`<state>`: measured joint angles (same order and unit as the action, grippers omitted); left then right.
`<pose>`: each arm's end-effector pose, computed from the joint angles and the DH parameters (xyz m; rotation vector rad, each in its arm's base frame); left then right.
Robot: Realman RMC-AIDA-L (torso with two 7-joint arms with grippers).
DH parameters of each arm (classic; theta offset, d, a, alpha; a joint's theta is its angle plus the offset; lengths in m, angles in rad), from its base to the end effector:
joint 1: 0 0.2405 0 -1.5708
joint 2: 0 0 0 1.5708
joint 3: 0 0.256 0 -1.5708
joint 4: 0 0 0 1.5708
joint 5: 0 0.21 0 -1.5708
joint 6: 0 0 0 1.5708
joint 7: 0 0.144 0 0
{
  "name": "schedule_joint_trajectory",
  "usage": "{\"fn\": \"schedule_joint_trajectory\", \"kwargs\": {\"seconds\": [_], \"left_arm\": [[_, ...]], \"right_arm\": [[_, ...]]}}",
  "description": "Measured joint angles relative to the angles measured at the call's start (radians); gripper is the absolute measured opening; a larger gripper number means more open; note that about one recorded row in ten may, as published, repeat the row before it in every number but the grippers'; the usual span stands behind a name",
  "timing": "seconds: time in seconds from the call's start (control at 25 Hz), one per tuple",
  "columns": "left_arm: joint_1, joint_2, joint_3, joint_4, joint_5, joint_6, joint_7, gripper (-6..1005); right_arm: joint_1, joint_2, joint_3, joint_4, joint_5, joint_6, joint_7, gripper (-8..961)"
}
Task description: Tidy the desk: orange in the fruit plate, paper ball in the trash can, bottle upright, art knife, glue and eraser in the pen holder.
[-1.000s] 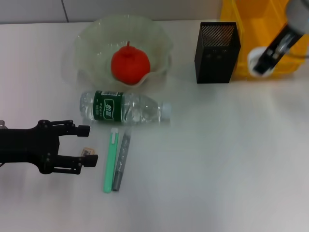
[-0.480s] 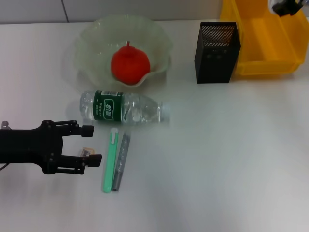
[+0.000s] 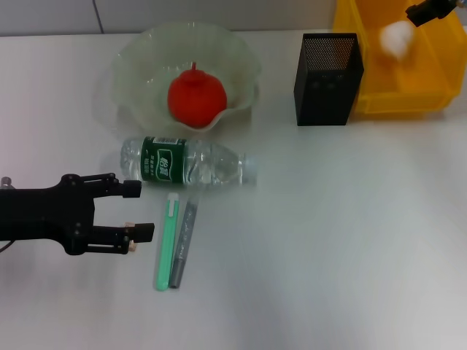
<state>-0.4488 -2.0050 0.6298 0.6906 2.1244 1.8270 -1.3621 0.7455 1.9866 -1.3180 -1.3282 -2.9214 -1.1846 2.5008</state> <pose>-0.2914 0.2820 0.0332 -2.8991 -0.6396 -0.6657 0.1551 0.4499 0.0861 -2.1337 0.4144 -0.4663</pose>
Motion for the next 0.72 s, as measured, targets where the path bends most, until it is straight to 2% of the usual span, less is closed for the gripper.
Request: {"fn": "schedule_joint_trajectory", "kwargs": {"seconds": [0.08,0.12,0.16,0.2,0.28,0.32,0.36,0.4,0.44,0.52,0.56,0.6,0.72], "left_arm": [[-0.001,0.0,-0.001,0.008,0.0,0.0,0.0,846],[-0.004,0.0,-0.001,0.023,0.0,0.001,-0.001,846],[-0.007,0.0,-0.002,0.044,-0.001,0.002,-0.006,846],[-0.01,-0.002,-0.002,0.063,-0.001,0.003,-0.012,846],[-0.031,-0.01,0.001,0.149,-0.003,0.004,-0.052,846],[-0.041,-0.012,0.003,0.181,-0.003,0.004,-0.068,846],[-0.059,-0.015,0.01,0.226,-0.002,0.002,-0.09,846],[-0.059,-0.015,0.01,0.226,-0.002,0.002,-0.09,846],[-0.095,-0.019,0.029,0.297,0.018,-0.003,-0.132,846],[-0.127,-0.023,0.051,0.337,0.043,-0.009,-0.162,846],[-0.17,-0.03,0.093,0.382,0.08,-0.019,-0.191,846],[-0.183,-0.033,0.107,0.397,0.095,-0.026,-0.199,846],[-0.203,-0.04,0.127,0.422,0.121,-0.035,-0.212,846]], "right_arm": [[-0.014,0.013,0.02,-0.013,0.001,0.008,-0.005,701],[-0.029,0.029,0.04,-0.031,0.004,0.015,-0.019,728],[-0.064,0.064,0.088,-0.08,0.026,0.021,-0.07,755],[-0.064,0.064,0.088,-0.08,0.026,0.021,-0.07,783],[-0.115,0.09,0.137,-0.136,0.096,0.004,-0.129,838],[-0.147,0.094,0.15,-0.162,0.146,-0.01,-0.154,836],[-0.216,0.093,0.156,-0.207,0.282,-0.036,-0.199,835],[-0.216,0.093,0.156,-0.207,0.282,-0.036,-0.199,833],[-0.261,0.093,0.156,-0.23,0.36,-0.045,-0.232,831],[-0.354,0.093,0.165,-0.264,0.547,-0.063,-0.323,828],[-0.437,0.093,0.183,-0.27,0.698,-0.087,-0.417,826],[-0.437,0.093,0.183,-0.27,0.698,-0.087,-0.417,825],[-0.528,0.093,0.222,-0.234,0.904,-0.151,-0.553,822]]}}
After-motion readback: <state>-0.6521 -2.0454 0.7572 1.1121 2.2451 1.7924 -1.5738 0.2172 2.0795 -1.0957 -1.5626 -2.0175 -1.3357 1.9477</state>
